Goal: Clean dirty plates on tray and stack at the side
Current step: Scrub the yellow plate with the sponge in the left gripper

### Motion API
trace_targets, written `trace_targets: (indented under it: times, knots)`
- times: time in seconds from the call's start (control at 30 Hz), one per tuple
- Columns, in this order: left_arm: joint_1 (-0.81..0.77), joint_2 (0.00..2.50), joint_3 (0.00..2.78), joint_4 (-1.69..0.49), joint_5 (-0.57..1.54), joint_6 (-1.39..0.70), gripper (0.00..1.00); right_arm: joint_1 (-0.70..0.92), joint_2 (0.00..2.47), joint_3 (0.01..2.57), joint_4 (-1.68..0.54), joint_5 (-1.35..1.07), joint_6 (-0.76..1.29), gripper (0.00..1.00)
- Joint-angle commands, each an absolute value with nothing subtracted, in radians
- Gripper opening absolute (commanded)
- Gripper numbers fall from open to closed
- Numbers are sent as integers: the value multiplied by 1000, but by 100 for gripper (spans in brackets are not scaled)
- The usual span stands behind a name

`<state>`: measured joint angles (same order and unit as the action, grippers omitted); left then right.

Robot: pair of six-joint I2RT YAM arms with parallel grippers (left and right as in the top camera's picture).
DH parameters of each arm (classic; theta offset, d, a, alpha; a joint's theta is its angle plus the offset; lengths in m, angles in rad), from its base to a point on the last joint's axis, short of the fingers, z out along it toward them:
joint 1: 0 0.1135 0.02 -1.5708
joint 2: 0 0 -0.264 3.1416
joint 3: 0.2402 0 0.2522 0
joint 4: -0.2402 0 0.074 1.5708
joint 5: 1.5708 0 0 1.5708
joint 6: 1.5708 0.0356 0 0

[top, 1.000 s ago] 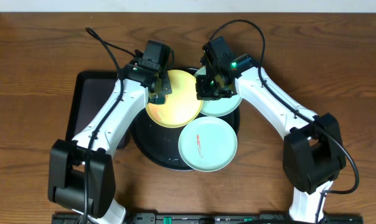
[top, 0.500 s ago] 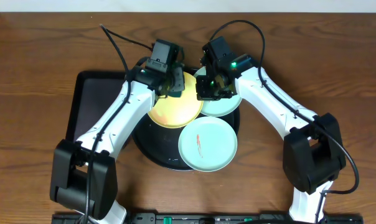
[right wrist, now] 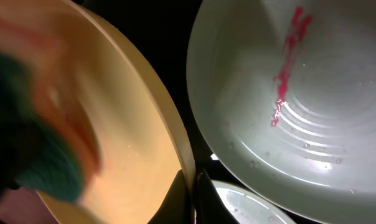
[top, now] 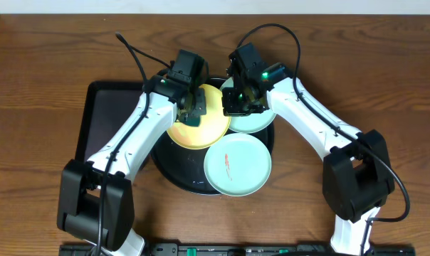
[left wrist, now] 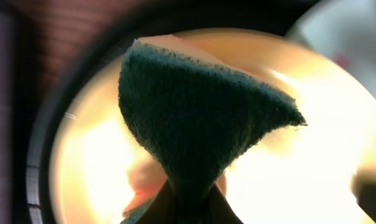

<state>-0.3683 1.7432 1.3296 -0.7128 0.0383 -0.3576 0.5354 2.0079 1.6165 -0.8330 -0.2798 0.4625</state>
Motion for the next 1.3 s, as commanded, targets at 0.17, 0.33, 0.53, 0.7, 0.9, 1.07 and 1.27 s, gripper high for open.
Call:
trace_targets:
  times: [0.17, 0.33, 0.53, 0.7, 0.9, 1.07, 1.27]
  knots:
    - [-357, 1745, 1323, -669, 230, -304, 8, 537, 1998, 1624, -831, -297, 466, 1]
    - [-326, 1745, 1323, -604, 54, -324, 7, 537, 1998, 1624, -834, -297, 466, 1]
    - [-304, 1745, 1323, -628, -142, -395, 7, 537, 1998, 1624, -834, -296, 466, 1]
    - [-313, 1745, 1323, -753, -19, -398, 7, 537, 1998, 1624, -823, -296, 466, 1]
    - [-324, 1745, 1323, -794, 303, -272, 8, 537, 1998, 1624, -821, -296, 466, 1]
    - [-321, 1745, 1324, -728, 360, -247, 7, 537, 1998, 1624, -823, -297, 466, 1]
    - [-316, 1745, 1324, -583, 152, -267, 7, 537, 1998, 1624, -828, -297, 466, 1]
